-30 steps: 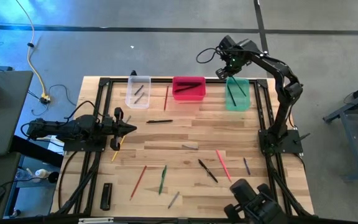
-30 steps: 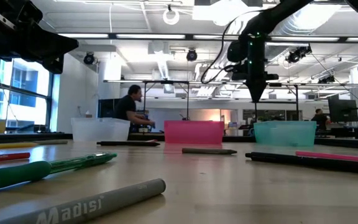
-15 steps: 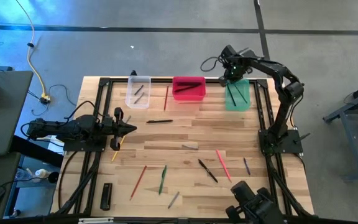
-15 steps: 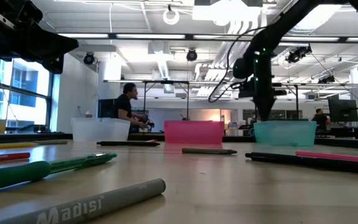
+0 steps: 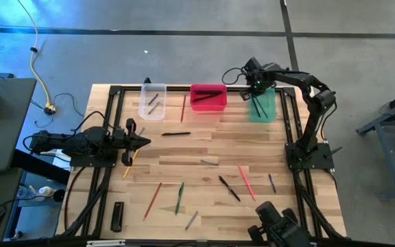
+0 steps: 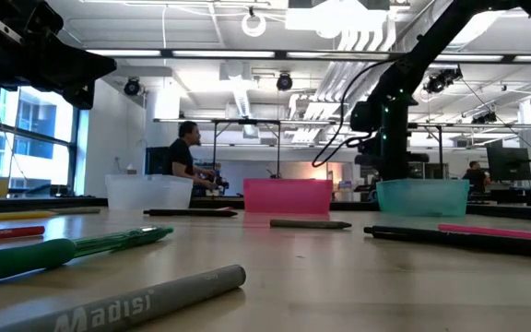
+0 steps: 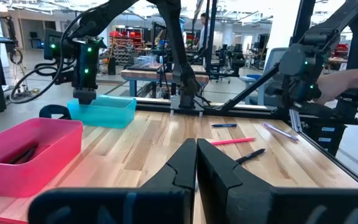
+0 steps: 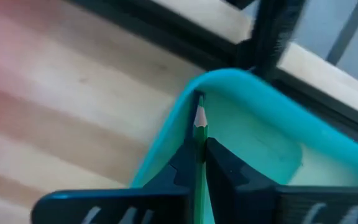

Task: Sort crayons/erasers/pens/pencils in bins
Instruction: Put the green pencil into the blue bin, then put the blue crayon into the transparent bin

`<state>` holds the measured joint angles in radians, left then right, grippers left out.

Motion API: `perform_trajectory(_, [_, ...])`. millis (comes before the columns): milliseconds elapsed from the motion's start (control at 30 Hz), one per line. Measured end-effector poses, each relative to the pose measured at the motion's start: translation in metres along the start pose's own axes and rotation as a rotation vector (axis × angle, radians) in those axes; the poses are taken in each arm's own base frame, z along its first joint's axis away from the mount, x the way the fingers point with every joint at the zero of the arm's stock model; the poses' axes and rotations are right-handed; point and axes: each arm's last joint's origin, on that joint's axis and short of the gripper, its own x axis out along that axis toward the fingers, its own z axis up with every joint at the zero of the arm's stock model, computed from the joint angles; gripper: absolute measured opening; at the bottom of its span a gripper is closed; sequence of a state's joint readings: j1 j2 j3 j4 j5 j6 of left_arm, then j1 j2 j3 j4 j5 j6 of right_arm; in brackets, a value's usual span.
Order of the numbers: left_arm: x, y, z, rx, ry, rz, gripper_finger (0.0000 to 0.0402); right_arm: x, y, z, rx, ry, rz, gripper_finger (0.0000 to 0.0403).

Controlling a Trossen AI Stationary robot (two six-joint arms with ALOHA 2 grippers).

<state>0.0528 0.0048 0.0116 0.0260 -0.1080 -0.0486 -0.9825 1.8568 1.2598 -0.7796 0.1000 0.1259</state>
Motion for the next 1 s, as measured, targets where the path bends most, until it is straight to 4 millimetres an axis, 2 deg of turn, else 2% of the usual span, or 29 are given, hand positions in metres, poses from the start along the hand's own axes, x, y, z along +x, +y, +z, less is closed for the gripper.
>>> perform_trajectory(333, [0.000, 0.000, 0.000, 0.000, 0.000, 0.000, 0.0003, -0.001, 0.003, -0.002, 0.052, 0.017, -0.017, 0.0101])
perform_trajectory(500, [0.000, 0.000, 0.000, 0.000, 0.000, -0.001, 0.0003, -0.006, 0.010, -0.006, 0.030, 0.024, -0.037, 0.0125])
perform_trajectory(633, [0.000, 0.000, 0.000, 0.000, 0.000, -0.001, 0.0003, -0.024, 0.010, -0.008, 0.037, -0.029, -0.050, 0.0128])
perform_trajectory(833, [0.000, 0.000, 0.000, 0.000, 0.000, 0.000, 0.0003, -0.063, 0.004, -0.012, 0.028, -0.147, -0.032, 0.0127])
perform_trajectory(1000, [0.000, 0.000, 0.000, 0.000, 0.000, 0.000, 0.0003, -0.094, 0.007, -0.018, -0.077, -0.253, 0.073, 0.0100])
